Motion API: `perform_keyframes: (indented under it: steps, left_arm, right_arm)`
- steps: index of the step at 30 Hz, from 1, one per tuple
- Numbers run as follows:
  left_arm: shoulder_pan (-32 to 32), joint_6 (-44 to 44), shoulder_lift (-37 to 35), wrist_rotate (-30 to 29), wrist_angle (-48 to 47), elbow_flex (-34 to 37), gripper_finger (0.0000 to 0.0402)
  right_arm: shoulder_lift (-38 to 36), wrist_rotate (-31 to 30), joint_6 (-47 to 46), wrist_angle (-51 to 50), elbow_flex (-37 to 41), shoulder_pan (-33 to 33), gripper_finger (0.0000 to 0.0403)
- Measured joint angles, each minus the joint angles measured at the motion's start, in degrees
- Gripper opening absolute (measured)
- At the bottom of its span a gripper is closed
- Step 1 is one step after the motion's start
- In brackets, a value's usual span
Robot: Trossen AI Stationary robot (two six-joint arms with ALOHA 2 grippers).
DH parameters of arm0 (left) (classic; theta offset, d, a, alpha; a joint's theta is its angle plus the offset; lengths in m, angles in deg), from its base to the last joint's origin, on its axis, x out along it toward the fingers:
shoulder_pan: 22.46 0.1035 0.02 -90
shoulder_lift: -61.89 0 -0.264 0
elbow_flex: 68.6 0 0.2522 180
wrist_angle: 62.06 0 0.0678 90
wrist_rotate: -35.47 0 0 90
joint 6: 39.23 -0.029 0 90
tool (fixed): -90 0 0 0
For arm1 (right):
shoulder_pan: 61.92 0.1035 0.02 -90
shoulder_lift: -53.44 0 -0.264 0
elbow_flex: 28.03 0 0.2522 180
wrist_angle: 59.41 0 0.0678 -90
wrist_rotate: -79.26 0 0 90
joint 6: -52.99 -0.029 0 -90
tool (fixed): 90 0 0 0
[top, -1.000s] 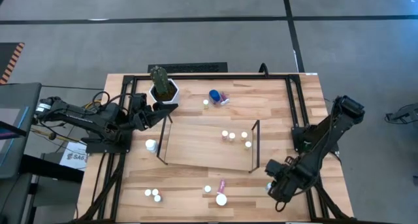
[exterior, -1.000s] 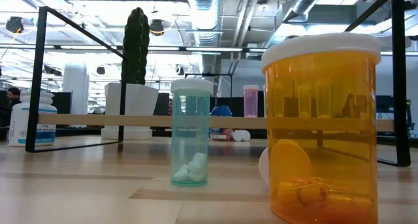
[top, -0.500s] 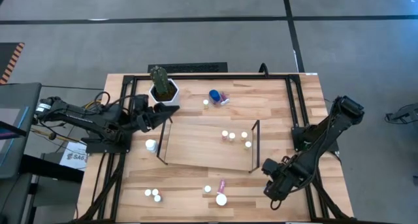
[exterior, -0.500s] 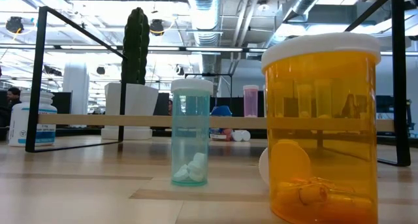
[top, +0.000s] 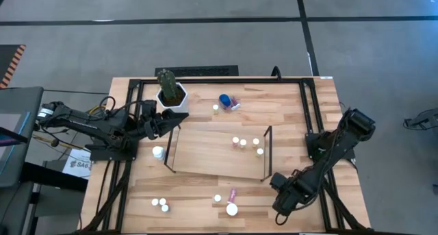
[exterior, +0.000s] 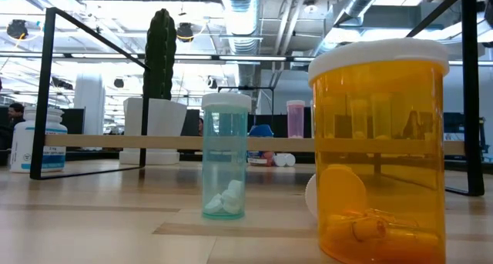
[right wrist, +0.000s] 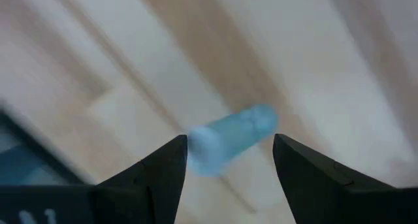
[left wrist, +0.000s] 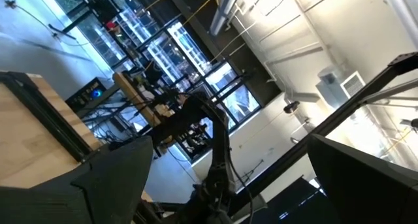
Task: Pick and place medicine bottles onto shelf by color
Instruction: Put the blue pill bottle on the shelf
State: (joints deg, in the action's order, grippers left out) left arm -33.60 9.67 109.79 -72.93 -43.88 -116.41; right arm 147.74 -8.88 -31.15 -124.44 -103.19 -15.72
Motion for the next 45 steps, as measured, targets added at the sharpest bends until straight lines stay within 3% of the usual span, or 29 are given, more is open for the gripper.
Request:
perform_keyframes:
  steps: [11,22,34,45]
  left_arm:
    - [0.00,0.00,0.00,0.03,0.00,-0.01,0.0393]
    - [-0.54,0.00,0.00,-0.03,-0.09,0.01,0.0393]
    - [-4.17,-1.14,0.00,-3.51,-0.13,-0.01,0.0393]
    - [-7.71,-1.27,0.00,-7.17,-0.13,-0.01,0.0393]
  right_arm:
    - [2.44,2.36,2.34,0.72,0.04,0.40,0.0249]
    - [1.38,2.28,36.68,0.27,-0.14,6.36,0.0249]
    - [2.16,-6.62,42.74,-2.67,-0.14,7.34,0.0249]
    - [9.98,-6.81,51.09,-1.83,-0.15,7.30,0.0249]
